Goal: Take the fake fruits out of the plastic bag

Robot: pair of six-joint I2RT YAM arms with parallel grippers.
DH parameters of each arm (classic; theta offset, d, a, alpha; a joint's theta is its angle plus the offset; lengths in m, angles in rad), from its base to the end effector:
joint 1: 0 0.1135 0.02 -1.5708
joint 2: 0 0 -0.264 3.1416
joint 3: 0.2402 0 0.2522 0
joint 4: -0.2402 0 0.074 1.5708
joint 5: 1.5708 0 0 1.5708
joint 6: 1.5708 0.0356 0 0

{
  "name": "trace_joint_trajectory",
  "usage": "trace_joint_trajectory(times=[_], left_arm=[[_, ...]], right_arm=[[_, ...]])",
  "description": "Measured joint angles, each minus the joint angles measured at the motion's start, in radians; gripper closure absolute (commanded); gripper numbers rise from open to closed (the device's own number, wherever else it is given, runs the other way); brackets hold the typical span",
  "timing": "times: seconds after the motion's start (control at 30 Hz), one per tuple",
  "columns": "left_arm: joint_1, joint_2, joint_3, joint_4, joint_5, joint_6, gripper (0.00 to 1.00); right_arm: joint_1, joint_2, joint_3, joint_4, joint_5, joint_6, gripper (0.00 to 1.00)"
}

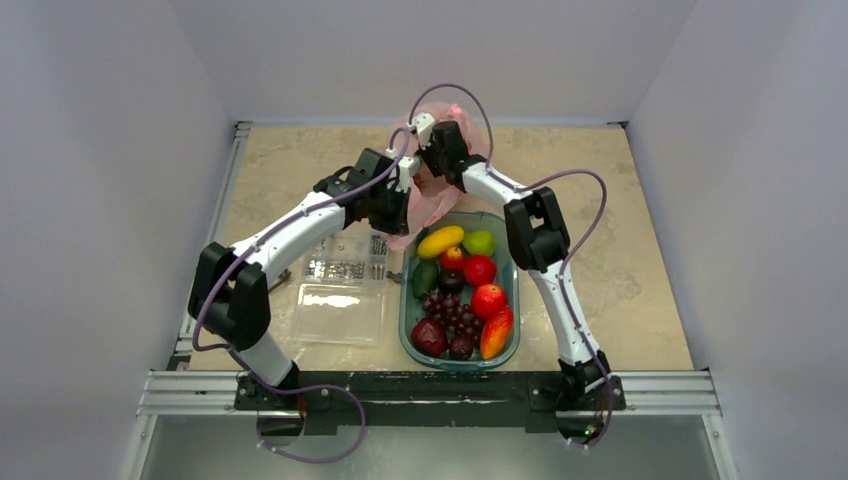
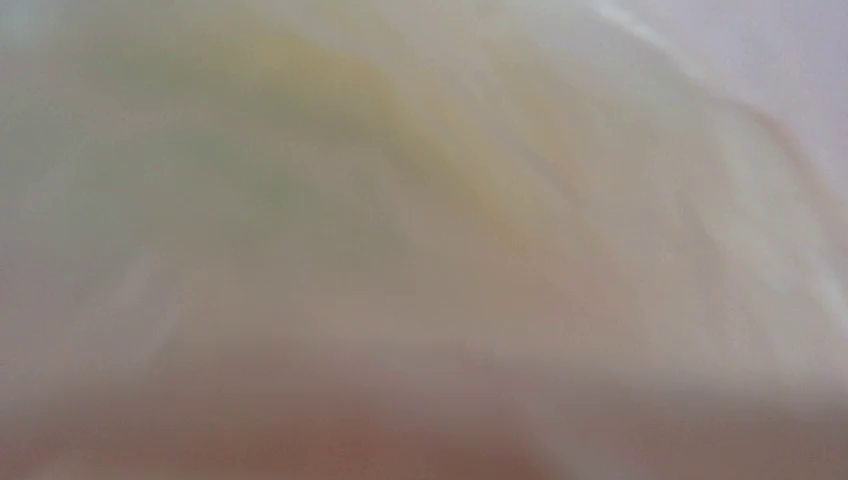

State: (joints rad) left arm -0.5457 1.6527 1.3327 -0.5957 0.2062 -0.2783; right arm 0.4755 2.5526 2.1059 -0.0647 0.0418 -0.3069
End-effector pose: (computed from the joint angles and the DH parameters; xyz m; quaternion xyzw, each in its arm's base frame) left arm 0.3033 -0.1927 0.2702 0.1584 0.9290 -0.2174 0.2542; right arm 0.5180 0.2651 0.1548 -0.3192 0.8016 0.0246 0.5049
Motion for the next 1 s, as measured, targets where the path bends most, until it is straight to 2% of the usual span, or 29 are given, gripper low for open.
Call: trace_joint_trajectory(times=[0.27,0.33,0.47,0.67,0.83,1.0], left_arm=[[0.000,-0.002,0.000,0.002,0.000,0.000,1.00],[0.000,-0.006,0.000,0.002,-0.002,0.000,1.00],[0.000,-0.034,-0.005,0.004,-0.016,0.001,1.00],[0.021,-0.060,0.020,0.000,-0.018,0.006,1.00],[0.105,0.066,0.272,-0.054,0.046,-0.027,1.00],[0.123,0.347,0.869,-0.135,0.158,-0.084,1.00]], right_arm=[[0.002,-0.225,-0.155,-0.031,0.023,0.083,1.00],[0.003,-0.266,-0.176,-0.021,0.023,0.097,0.96],[0.004,-0.264,-0.159,-0.003,0.019,0.104,0.91],[0.004,-0.165,-0.074,-0.030,0.019,0.125,0.78],[0.000,-0.153,-0.073,-0.062,0.021,0.198,0.74],[-0.017,-0.178,-0.131,-0.046,0.006,0.352,0.65]])
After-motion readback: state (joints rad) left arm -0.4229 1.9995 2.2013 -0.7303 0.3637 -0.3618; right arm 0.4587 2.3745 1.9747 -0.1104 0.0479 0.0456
